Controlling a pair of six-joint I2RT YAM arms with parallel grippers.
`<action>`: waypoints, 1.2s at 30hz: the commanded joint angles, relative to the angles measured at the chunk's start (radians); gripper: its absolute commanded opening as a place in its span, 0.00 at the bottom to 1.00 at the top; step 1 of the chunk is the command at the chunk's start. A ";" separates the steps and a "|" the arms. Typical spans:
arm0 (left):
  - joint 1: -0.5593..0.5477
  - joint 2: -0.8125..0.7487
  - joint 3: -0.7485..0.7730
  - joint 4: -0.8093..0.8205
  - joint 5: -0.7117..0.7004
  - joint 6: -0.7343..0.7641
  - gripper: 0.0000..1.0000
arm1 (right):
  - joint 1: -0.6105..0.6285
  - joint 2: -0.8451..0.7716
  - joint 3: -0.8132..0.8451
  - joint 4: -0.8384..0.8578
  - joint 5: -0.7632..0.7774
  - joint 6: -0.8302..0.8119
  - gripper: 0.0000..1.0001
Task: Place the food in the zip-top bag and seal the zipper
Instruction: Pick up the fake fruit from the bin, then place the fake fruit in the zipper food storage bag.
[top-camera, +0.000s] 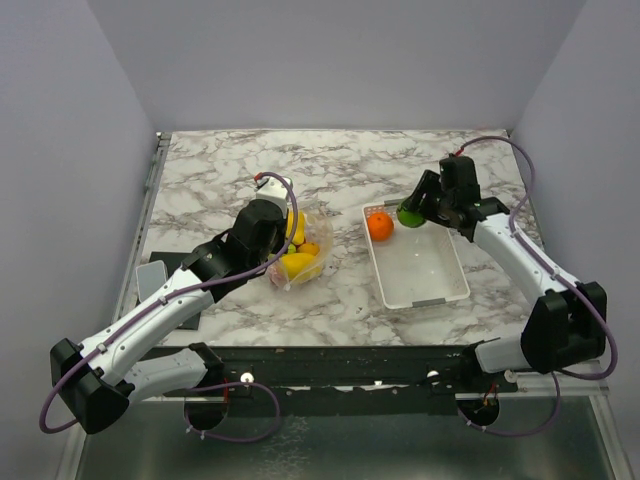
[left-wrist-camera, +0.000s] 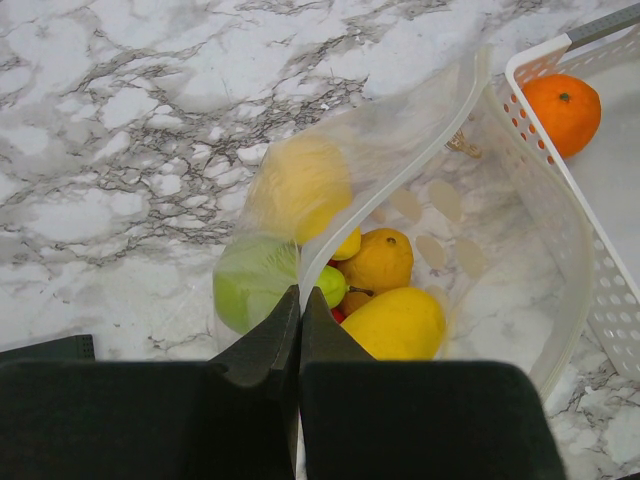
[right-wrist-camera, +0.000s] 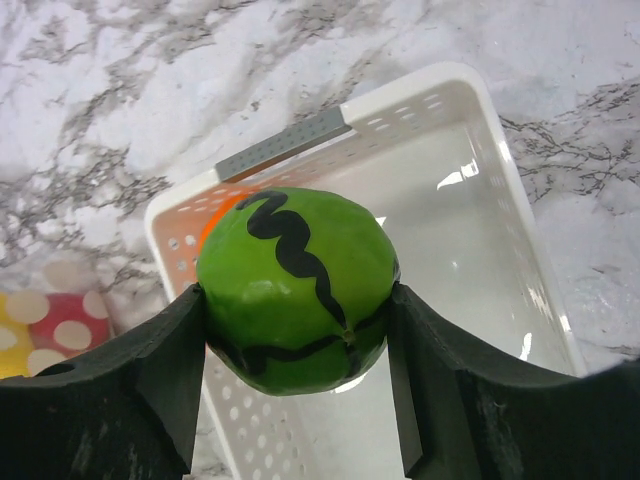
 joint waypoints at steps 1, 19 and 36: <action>0.005 -0.018 -0.009 0.018 0.011 0.003 0.00 | -0.001 -0.084 -0.014 -0.029 -0.093 -0.034 0.01; 0.006 -0.016 -0.009 0.018 0.012 0.003 0.00 | 0.281 -0.274 0.087 -0.020 -0.213 -0.111 0.01; 0.006 -0.015 -0.011 0.019 0.028 0.003 0.00 | 0.611 -0.171 0.238 0.007 -0.133 -0.182 0.04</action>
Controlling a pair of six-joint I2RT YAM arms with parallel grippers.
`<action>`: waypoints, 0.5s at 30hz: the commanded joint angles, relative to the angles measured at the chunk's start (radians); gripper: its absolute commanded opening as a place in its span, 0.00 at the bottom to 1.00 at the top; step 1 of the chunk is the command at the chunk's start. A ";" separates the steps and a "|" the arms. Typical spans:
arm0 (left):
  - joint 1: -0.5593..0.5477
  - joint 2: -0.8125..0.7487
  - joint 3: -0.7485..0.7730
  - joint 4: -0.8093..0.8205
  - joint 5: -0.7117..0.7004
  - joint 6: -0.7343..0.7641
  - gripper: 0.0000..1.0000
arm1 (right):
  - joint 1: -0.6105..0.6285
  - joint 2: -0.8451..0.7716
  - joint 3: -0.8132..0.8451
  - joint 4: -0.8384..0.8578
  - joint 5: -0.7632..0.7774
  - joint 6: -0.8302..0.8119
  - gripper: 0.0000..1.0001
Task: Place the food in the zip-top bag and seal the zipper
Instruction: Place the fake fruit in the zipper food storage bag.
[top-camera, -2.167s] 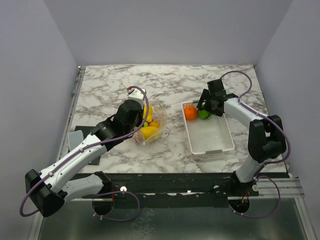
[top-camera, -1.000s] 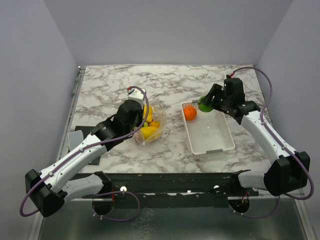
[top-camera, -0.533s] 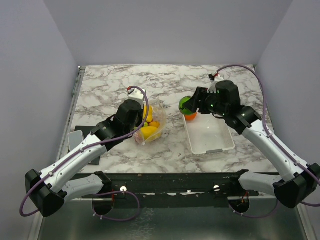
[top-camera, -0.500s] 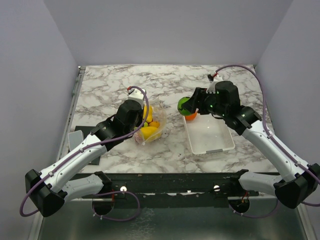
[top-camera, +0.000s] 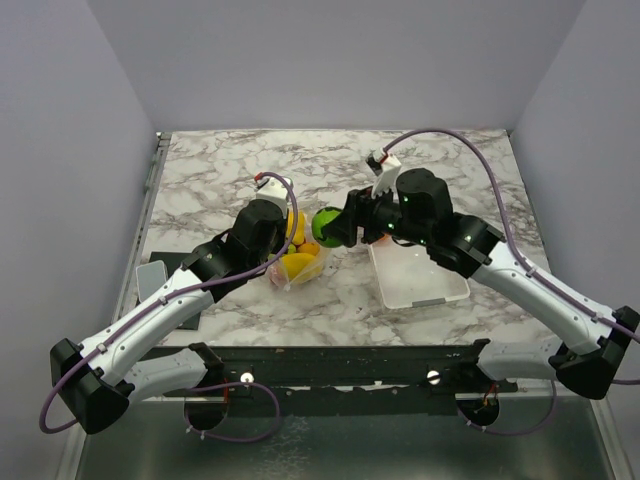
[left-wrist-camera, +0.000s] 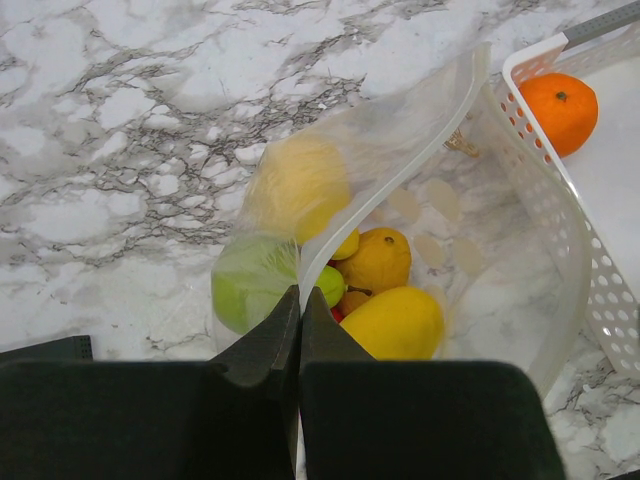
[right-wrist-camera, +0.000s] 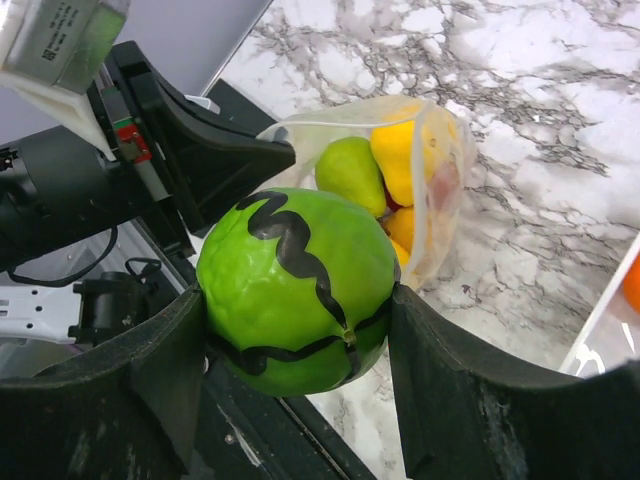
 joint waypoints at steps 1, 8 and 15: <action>0.006 -0.014 -0.011 0.018 0.025 0.003 0.00 | 0.049 0.063 0.054 0.016 0.056 -0.037 0.04; 0.006 -0.018 -0.012 0.018 0.025 0.002 0.00 | 0.091 0.177 0.107 0.011 0.137 -0.056 0.07; 0.007 -0.021 -0.012 0.018 0.028 0.002 0.00 | 0.103 0.283 0.160 -0.027 0.227 -0.056 0.14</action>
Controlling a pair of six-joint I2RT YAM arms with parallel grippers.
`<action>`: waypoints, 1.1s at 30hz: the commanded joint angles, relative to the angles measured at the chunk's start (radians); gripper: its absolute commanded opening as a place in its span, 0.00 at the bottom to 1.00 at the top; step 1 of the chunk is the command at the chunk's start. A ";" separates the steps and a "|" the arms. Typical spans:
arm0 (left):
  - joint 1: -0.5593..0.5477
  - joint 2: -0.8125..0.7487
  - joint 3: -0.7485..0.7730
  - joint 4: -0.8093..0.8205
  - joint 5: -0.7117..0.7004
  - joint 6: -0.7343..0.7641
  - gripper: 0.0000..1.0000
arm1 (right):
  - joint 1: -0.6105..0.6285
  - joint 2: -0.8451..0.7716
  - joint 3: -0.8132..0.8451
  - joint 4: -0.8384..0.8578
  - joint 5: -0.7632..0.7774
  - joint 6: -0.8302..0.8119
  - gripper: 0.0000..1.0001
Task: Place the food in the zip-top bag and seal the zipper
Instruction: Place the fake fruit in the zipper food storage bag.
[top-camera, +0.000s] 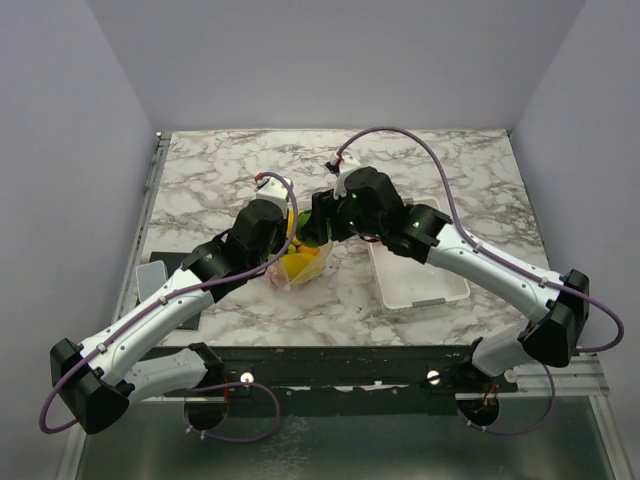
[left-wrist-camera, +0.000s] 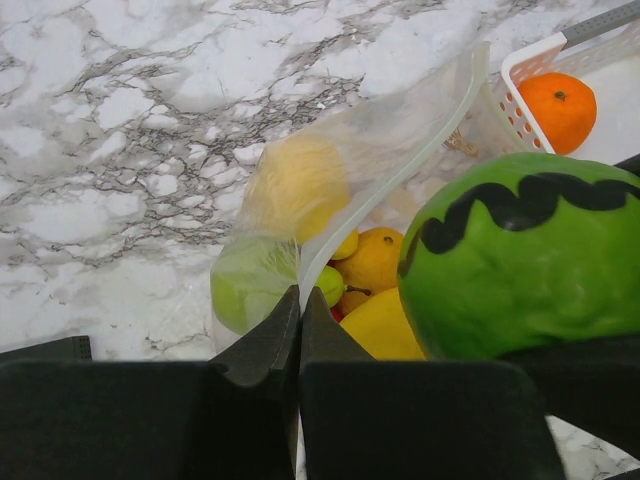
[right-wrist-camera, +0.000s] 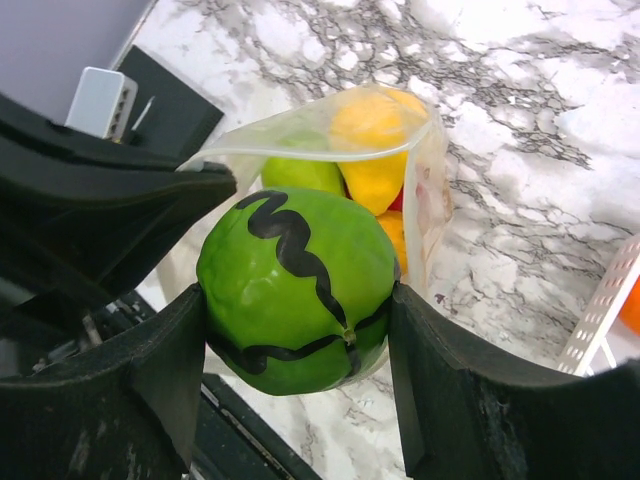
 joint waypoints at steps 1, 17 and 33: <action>0.007 -0.021 -0.012 0.018 0.025 0.002 0.00 | 0.013 0.057 0.061 -0.035 0.109 -0.015 0.17; 0.006 -0.017 -0.012 0.017 0.020 0.001 0.00 | 0.053 0.148 0.106 -0.064 0.206 0.014 0.82; 0.006 -0.013 -0.013 0.017 0.024 0.001 0.00 | 0.054 -0.096 0.019 -0.080 0.360 0.054 0.95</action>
